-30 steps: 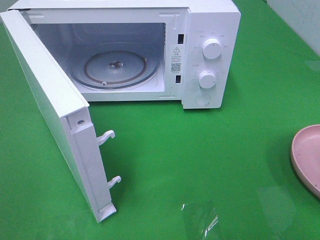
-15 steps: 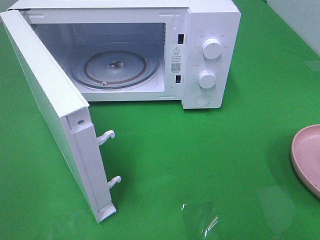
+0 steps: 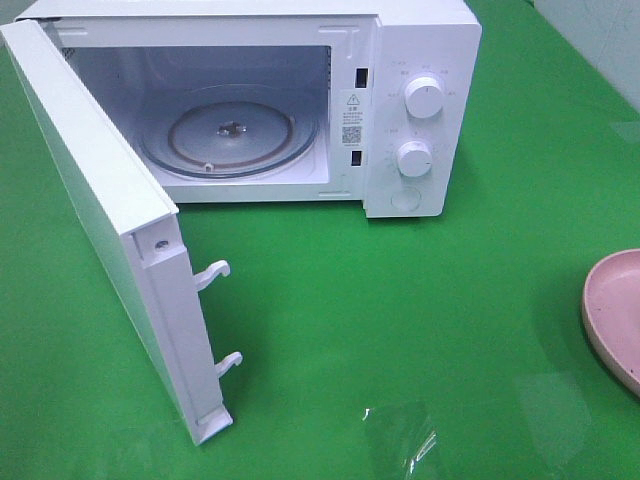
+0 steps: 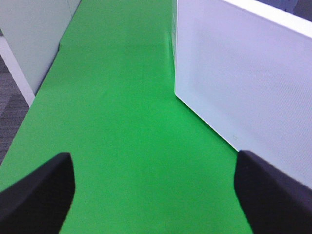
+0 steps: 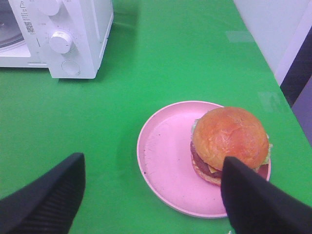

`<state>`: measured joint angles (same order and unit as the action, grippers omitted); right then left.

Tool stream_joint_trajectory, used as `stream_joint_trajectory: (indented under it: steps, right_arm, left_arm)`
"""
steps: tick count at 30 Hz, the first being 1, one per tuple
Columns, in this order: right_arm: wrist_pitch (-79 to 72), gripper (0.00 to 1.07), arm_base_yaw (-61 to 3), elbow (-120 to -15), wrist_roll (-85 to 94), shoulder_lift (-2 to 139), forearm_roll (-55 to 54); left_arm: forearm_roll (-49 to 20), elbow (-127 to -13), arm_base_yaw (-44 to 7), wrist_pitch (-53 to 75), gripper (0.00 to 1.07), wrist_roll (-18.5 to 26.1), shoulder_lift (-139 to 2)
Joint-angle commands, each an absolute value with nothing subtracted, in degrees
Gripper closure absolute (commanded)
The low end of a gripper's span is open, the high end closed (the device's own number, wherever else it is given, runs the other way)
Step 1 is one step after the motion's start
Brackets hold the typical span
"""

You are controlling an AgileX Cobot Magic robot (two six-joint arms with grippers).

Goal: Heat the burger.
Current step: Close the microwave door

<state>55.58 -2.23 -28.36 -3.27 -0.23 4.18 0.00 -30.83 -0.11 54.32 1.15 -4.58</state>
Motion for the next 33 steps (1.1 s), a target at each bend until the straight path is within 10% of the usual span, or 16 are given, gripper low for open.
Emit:
stream_joint_trajectory:
  steps: [1,6,10,33]
  right_arm:
    - [55.1,0.34,-1.9,-28.2,-3.1,-1.8,3.9]
    - [55.1,0.34,-1.9,-28.2,-3.1,-1.8,3.9]
    - [55.1,0.34,-1.9,-28.2,-3.1,-1.8,3.9]
    - [55.1,0.34,-1.9,-28.2,-3.0,-1.8,3.9]
  left_arm:
    - [0.0,-30.3,-0.1,43.2,0.53,0.9,-10.1]
    - [-0.3,-29.3,-0.1,36.1,0.70,0.9,-14.3]
    - [-1.4,-28.9,-0.1,26.9,1.06,1.0,-25.4]
    - [-1.3,-16.2,-0.1,-26.7,1.07,0.7,-58.4]
